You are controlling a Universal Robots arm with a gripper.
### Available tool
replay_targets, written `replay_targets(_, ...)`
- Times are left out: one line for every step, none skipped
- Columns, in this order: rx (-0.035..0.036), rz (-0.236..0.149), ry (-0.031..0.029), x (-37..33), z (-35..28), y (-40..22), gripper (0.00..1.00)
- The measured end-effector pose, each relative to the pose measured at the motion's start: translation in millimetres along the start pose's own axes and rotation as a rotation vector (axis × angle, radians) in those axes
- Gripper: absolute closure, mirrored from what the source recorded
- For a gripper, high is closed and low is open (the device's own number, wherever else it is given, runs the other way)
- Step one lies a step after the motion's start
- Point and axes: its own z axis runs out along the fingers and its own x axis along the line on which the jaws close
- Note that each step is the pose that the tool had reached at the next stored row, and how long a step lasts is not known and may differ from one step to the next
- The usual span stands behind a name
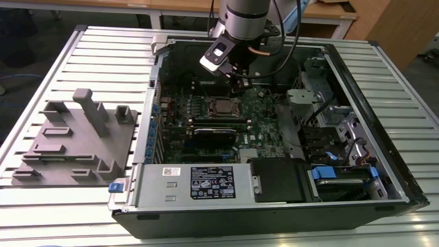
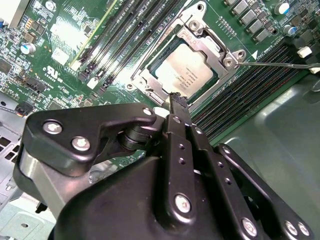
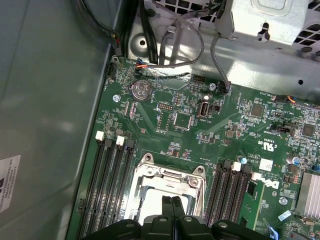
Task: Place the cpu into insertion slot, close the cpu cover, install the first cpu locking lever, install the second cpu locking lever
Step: 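Close the cpu cover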
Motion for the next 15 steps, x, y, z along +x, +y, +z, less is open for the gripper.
replay_targets(0.0, -0.002, 0.0, 0.0, 0.0, 0.0, 0.9)
replay_targets(0.0, -0.003, 0.0, 0.0, 0.0, 0.0, 0.9)
replay_targets(0.0, -0.003, 0.0, 0.0, 0.0, 0.0, 0.9)
replay_targets(0.0, -0.003, 0.0, 0.0, 0.0, 0.0, 0.9)
replay_targets(0.0, -0.004, 0.0, 0.0, 0.0, 0.0, 0.9)
replay_targets(0.0, -0.004, 0.0001, 0.0, 0.0, 0.0, 0.9)
replay_targets(0.0, -0.005, 0.0, 0.0, 0.0, 0.0, 0.9)
replay_targets(0.0, -0.006, 0.0, 0.0, 0.0, 0.0, 0.9)
replay_targets(0.0, -0.006, 0.0001, 0.0, 0.0, 0.0, 0.9)
replay_targets(0.0, -0.006, 0.0001, 0.0, 0.0, 0.0, 0.9)
replay_targets(0.0, -0.006, 0.0, 0.0, 0.0, 0.0, 0.9)
replay_targets(0.0, -0.006, 0.0001, 0.0, 0.0, 0.0, 0.9)
replay_targets(0.0, -0.006, 0.0, 0.0, 0.0, 0.0, 0.9)
replay_targets(0.0, -0.006, 0.0, 0.0, 0.0, 0.0, 0.9)
replay_targets(0.0, -0.006, 0.0, 0.0, 0.0, 0.0, 0.9)
